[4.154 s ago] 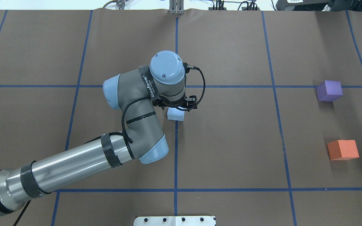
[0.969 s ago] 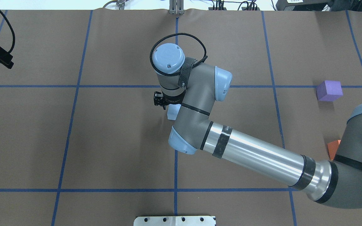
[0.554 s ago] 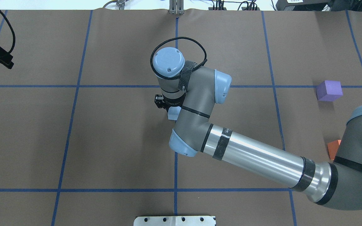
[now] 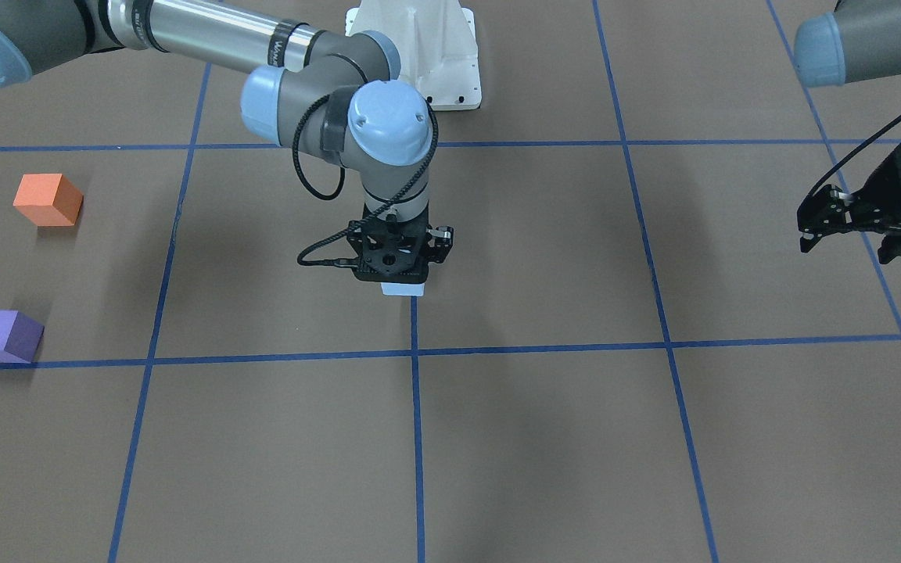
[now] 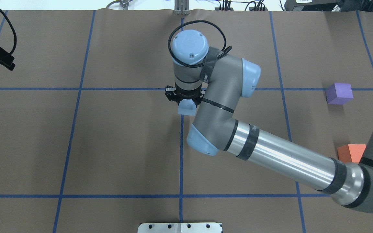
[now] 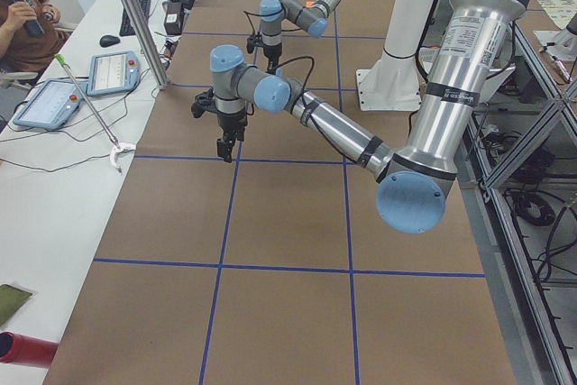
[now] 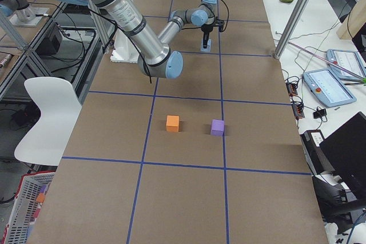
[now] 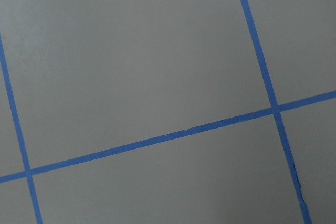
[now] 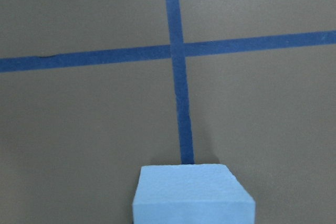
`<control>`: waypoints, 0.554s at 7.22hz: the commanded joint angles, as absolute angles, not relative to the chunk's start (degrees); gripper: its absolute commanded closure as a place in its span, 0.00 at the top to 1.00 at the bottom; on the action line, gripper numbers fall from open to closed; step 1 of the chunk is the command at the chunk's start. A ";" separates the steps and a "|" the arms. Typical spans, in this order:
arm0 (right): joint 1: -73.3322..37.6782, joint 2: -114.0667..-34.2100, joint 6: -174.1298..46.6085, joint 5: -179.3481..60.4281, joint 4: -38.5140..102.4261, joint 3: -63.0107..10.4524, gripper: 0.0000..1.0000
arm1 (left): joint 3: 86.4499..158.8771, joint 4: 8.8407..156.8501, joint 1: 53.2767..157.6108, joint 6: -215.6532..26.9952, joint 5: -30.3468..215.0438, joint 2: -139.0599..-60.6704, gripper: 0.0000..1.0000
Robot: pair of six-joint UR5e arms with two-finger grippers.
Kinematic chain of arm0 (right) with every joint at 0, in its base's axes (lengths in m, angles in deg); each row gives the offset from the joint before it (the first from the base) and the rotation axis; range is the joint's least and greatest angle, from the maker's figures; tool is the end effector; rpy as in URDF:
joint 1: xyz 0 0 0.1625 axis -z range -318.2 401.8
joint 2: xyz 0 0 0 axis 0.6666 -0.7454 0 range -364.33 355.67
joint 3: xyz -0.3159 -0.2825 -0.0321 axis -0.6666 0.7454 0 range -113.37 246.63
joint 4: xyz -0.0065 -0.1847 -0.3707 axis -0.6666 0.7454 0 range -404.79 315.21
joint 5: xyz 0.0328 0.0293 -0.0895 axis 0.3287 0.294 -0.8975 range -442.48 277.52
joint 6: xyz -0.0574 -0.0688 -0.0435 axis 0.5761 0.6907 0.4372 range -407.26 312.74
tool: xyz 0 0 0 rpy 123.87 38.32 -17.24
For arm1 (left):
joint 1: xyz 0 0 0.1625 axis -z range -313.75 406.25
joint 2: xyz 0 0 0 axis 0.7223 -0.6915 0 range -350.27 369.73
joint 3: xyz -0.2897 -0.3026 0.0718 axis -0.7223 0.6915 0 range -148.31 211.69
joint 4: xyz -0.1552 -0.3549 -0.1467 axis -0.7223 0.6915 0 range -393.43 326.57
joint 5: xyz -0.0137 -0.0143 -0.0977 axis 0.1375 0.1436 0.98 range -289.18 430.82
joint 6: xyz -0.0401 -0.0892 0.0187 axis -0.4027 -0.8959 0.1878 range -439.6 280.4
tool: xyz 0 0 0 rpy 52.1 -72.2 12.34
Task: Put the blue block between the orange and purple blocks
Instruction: 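Carry the light blue cube toward the gap between purple and orange cubes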
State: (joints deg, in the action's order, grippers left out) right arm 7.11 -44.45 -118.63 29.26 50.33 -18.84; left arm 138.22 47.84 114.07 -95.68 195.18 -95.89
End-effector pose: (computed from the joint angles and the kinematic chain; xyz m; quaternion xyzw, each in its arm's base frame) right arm -0.5506 -0.4985 0.1637 -0.0067 -0.3813 0.0646 0.9222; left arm 0.1440 -0.5575 0.3990 0.0883 0.3368 0.1096 0.9310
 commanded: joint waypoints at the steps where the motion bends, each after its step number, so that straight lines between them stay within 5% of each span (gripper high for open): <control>1: 0.53 -56.56 -118.01 29.93 58.80 -38.67 0.00 | 138.83 47.78 114.10 -95.77 195.27 -95.83 1.00; 4: -10.46 -70.80 -98.65 34.82 69.81 -54.36 0.00 | 139.62 47.78 114.10 -96.30 196.40 -95.83 1.00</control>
State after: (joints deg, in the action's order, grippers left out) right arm -6.15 -63.69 -107.01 32.18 66.53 -48.19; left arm 139.33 47.78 114.10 -96.10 195.55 -95.83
